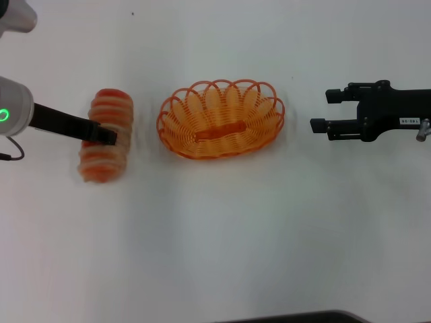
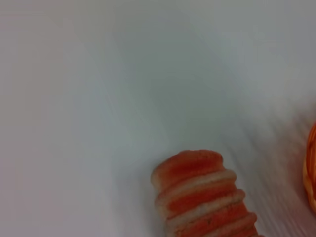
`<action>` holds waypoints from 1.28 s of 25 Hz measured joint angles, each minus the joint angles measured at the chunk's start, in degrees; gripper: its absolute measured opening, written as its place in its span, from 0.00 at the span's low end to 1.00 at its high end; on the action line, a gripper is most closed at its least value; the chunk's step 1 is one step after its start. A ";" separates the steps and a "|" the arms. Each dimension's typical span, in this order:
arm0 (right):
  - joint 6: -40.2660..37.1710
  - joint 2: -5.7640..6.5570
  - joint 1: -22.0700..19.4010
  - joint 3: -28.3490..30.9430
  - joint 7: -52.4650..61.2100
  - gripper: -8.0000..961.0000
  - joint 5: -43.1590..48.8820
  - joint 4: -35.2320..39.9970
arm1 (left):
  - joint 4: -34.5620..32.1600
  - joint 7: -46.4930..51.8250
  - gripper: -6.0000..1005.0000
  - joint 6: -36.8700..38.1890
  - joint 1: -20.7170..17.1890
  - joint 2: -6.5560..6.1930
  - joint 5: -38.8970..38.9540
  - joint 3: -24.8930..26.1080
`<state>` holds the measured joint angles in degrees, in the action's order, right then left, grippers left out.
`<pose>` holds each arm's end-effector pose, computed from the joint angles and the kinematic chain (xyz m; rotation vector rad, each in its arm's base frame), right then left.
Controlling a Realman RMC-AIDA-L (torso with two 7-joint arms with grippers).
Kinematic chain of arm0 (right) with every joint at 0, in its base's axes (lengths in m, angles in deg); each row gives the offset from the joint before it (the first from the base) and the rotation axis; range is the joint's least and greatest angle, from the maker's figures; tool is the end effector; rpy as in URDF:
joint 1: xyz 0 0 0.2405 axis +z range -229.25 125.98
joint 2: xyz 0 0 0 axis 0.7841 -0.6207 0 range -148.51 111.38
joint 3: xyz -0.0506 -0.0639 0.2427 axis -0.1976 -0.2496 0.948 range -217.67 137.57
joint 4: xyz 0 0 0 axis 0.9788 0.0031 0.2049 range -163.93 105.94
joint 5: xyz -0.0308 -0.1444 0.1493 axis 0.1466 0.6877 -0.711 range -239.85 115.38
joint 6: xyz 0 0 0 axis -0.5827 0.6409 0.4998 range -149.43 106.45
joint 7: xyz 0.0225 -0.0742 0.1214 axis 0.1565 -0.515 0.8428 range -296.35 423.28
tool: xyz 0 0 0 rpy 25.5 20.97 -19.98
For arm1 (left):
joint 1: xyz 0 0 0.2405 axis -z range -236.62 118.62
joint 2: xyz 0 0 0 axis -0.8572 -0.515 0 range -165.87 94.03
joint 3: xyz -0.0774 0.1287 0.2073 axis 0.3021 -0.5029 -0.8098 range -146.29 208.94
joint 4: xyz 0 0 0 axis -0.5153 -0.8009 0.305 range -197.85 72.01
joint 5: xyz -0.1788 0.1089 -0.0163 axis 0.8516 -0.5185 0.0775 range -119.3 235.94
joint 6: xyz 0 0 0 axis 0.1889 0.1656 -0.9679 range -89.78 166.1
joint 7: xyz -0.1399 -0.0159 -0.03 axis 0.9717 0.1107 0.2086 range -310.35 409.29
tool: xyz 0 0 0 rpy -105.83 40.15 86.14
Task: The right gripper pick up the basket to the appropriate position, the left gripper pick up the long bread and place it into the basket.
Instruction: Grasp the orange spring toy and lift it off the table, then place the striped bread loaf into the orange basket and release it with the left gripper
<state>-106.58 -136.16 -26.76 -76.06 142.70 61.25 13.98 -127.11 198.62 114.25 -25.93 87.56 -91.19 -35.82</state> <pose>0.3183 0.3150 0.0263 -2.6255 0.6943 0.3973 -0.2296 0.3668 -0.0195 -2.3708 -1.3131 0.2205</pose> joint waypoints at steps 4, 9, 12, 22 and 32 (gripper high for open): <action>-0.11 0.00 0.06 -0.03 0.09 0.81 0.00 0.04 | -0.60 -3.33 0.47 2.39 1.37 -0.36 0.70 4.20; -0.58 0.13 0.08 0.28 0.25 0.81 0.00 0.09 | -2.23 -12.35 0.45 9.22 5.38 -1.30 0.80 9.49; -0.73 0.23 0.09 0.14 0.52 0.81 0.00 0.09 | -4.01 -15.45 0.43 11.46 8.02 -2.20 0.79 9.69; -1.20 0.11 0.07 0.06 0.58 0.81 0.00 0.09 | -5.33 -34.28 0.34 13.52 15.55 0.71 3.11 1.74; -2.00 0.29 0.01 0.37 0.65 0.81 -0.45 0.17 | 0.53 -34.58 0.26 4.11 15.77 0.95 5.96 -13.65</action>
<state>-108.58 -135.87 -26.75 -75.69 143.36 60.80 14.16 -126.58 164.03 118.37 -10.15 88.51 -85.22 -49.47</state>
